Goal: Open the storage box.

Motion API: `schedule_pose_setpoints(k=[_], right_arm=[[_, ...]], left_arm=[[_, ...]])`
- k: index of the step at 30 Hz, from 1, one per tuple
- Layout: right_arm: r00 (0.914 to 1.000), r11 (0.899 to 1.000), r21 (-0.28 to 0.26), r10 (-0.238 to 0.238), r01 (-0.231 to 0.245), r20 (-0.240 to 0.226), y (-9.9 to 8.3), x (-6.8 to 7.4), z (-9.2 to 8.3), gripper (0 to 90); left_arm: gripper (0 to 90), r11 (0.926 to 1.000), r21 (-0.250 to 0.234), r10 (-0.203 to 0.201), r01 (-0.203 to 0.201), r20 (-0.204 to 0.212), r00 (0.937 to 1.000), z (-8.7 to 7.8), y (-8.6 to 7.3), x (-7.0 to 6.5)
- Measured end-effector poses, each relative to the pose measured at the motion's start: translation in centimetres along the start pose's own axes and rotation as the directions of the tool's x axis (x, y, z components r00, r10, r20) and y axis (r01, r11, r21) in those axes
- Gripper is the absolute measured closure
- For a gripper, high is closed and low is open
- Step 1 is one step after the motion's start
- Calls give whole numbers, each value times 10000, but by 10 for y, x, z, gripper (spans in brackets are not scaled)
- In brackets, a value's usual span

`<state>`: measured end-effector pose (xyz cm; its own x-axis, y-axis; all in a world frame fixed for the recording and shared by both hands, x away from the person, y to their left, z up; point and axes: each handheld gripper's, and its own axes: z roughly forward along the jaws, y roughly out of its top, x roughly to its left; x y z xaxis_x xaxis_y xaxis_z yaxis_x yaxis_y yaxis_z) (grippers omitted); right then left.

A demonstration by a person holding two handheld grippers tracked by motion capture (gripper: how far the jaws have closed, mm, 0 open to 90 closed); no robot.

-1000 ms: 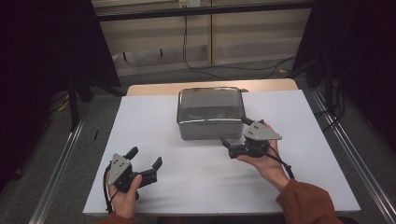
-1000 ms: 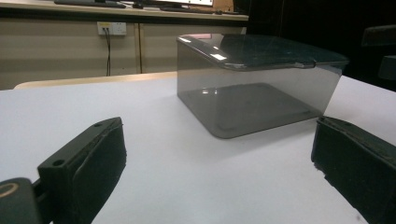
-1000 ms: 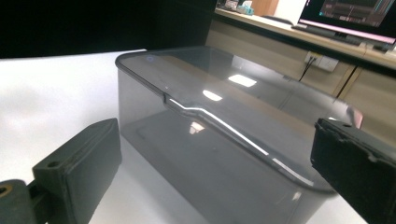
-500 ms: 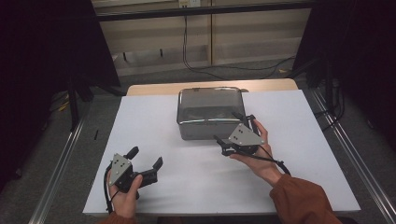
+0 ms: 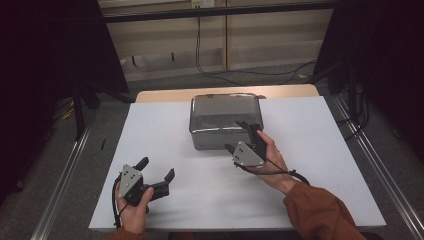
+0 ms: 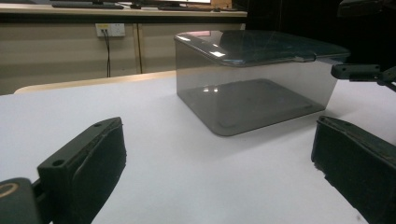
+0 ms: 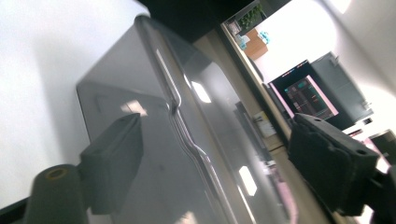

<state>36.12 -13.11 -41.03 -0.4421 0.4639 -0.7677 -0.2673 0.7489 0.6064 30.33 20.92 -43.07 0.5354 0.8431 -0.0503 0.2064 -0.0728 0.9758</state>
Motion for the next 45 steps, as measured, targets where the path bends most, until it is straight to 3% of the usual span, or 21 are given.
schedule_pose_setpoints(k=[1,4,8,10,13,17,28,30,45], right_arm=[[9995,9994,85,-322,322,25,1,1,1,194],[9990,9989,240,-397,402,-204,3,3,5,206],[9942,9934,430,-1054,1063,-225,4,6,9,255],[9854,9838,558,-1698,1704,-138,5,8,10,281],[9790,9767,671,-2037,2038,-85,6,12,13,331],[9586,9553,872,-2845,2827,91,7,17,14,413],[9402,9310,1462,-3402,3344,159,7,20,15,598],[9429,9323,1554,-3328,3267,148,7,21,15,614],[9325,9191,1775,-3606,3518,189,7,24,19,759]], left_arm=[[31,10000,-6,-18,18,12,10000,0,0,0],[31,10000,78,36,-35,-124,9999,1,1,0],[31,9999,160,57,-54,-156,9999,3,0,0],[31,9999,118,11,-10,-145,9999,4,1,0],[31,9999,139,64,-62,-178,9998,4,1,0],[31,9996,233,173,-172,-36,9998,2,1,-3],[43,9999,102,60,-60,-5,10000,4,2,0],[43,9999,83,68,-68,-27,10000,5,2,-1],[37,9996,129,254,-258,347,9991,12,6,0]])
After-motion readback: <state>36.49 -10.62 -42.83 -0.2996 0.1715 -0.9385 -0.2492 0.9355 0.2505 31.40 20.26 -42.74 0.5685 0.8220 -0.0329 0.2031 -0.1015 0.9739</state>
